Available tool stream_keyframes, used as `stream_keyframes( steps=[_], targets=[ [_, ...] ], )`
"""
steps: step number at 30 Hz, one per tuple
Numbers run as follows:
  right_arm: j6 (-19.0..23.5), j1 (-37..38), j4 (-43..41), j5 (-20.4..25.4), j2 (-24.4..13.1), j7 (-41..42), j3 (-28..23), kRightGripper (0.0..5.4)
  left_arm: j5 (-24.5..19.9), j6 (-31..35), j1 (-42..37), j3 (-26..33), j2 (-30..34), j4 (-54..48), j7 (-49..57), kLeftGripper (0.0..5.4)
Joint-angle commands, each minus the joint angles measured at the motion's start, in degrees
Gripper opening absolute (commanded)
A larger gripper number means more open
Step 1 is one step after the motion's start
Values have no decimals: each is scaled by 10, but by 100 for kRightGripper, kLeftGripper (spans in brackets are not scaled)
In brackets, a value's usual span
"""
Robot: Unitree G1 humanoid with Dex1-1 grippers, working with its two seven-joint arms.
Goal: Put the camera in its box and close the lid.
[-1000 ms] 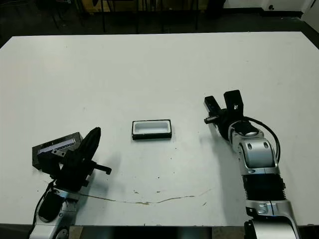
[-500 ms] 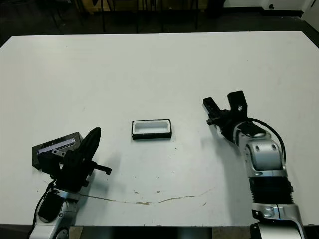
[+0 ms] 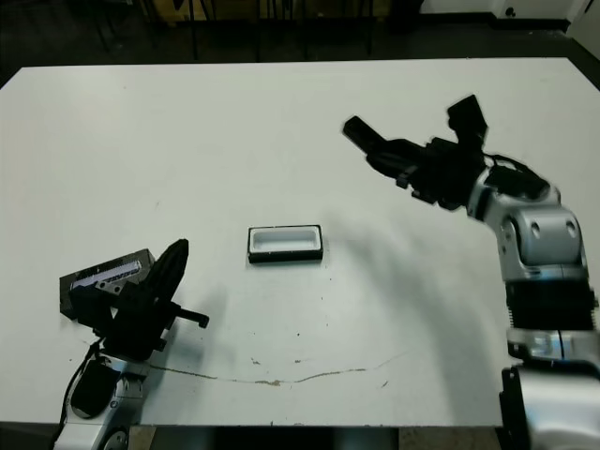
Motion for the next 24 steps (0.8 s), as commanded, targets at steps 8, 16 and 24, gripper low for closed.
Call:
stream_keyframes(
  steps=[8, 16, 24],
  targets=[
    [-10, -83, -36, -67, -13, 134, 144, 69, -3, 11, 14, 11, 9, 5, 3, 0],
    [-17, -99, -9, -93, -1, 176, 190, 69, 2, 14, 12, 12, 9, 5, 6, 0],
    [-34, -100, 8, -119, 1, 185, 212, 69, -1, 4, 6, 13, 12, 23, -5, 0]
  ],
)
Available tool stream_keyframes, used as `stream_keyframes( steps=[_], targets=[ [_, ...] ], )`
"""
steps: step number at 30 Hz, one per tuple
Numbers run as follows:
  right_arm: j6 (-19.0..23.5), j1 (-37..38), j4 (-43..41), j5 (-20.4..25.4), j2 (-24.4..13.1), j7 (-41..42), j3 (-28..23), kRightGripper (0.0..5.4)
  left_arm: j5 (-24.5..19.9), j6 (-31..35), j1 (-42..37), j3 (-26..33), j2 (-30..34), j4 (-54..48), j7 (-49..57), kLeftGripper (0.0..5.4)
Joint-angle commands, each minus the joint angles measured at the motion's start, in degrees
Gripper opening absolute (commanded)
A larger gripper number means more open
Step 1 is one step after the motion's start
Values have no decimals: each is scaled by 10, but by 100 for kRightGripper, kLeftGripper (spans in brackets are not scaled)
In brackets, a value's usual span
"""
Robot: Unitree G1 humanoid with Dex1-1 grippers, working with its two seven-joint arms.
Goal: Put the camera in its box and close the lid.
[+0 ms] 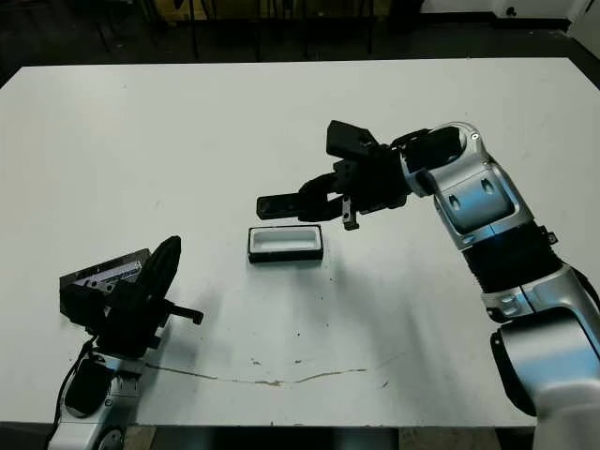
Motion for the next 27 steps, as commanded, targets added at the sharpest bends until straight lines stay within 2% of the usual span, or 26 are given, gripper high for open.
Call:
stream_keyframes(
  steps=[1, 15, 27],
  targets=[
    [4, -6, 14, -10, 3, 11, 11, 69, 6, 1, 11, 3, 10, 10, 1, 0],
    [1, -4, 40, -41, 12, 21, 33, 69, 12, 6, 22, -5, 4, -5, 12, 0],
    [-20, -1, 75, -72, 34, 13, 48, 69, 16, -2, 21, -8, 6, -1, 13, 0]
  ],
)
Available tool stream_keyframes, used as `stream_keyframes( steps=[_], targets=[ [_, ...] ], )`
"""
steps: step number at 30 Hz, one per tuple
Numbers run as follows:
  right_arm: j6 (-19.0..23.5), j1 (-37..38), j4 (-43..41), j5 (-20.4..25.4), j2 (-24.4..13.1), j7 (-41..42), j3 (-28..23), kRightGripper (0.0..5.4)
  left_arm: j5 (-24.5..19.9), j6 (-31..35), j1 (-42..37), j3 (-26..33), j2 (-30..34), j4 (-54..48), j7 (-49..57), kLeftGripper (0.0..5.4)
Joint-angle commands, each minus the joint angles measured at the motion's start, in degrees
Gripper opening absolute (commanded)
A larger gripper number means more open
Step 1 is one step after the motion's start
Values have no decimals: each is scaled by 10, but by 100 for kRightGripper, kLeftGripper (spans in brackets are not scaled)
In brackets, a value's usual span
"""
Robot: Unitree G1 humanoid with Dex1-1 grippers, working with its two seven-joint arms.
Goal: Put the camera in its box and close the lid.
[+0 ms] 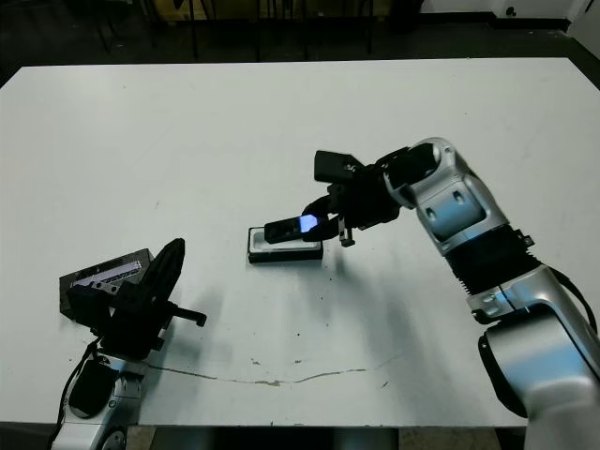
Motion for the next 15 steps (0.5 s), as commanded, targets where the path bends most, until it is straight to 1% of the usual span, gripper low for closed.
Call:
stream_keyframes(
  steps=[1, 4, 12, 15],
  targets=[
    [-10, -1, 17, -11, 6, -5, 5, 69, 3, -3, 14, 0, 7, 10, -1, 0],
    [-14, -2, 27, -16, 12, -4, 4, 69, 2, 4, 16, 0, 6, 7, 3, 0],
    [-36, 0, 43, -21, 25, 2, 9, 69, 1, -8, 16, -1, 4, 13, 1, 0],
    [-33, 1, 44, -24, 31, 1, 11, 69, 4, -8, 18, -3, 3, 12, 4, 0]
  ],
)
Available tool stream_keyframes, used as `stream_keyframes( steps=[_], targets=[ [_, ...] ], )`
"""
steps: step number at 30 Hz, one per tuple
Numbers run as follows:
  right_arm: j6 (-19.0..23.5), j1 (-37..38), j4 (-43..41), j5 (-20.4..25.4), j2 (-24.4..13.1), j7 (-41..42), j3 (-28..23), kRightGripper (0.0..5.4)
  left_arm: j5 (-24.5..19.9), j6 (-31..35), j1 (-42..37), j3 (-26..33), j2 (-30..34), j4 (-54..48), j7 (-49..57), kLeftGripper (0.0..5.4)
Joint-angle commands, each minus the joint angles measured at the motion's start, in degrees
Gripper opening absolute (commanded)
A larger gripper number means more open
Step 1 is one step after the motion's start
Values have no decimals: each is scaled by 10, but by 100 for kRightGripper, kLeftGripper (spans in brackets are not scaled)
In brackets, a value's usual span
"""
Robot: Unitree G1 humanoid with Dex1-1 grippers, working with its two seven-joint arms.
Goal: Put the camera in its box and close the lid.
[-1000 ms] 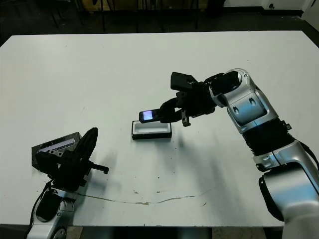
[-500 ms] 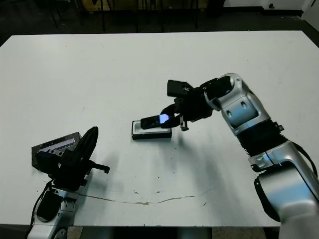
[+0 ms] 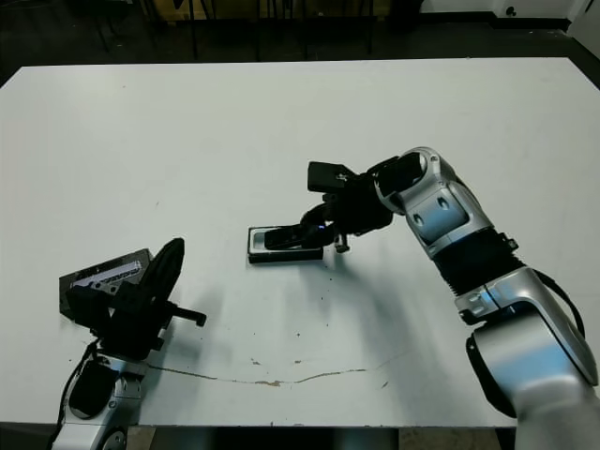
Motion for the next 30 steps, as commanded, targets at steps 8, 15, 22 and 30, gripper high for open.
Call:
stream_keyframes(
  steps=[8, 15, 22, 30],
  targets=[
    [12, -4, 0, -20, 25, 3, 21, 69, 3, 4, 21, -4, 3, 6, 4, 0],
    [22, -13, 3, -37, 45, 0, 41, 69, 3, 2, 21, -5, 2, 9, 5, 0],
    [33, -12, 6, -43, 57, 0, 52, 69, -2, 14, 23, -5, 2, 1, 7, 0],
    [-59, -29, 28, -33, 36, 45, 48, 119, -5, -2, 19, -4, 3, 15, 1, 0]
  ],
)
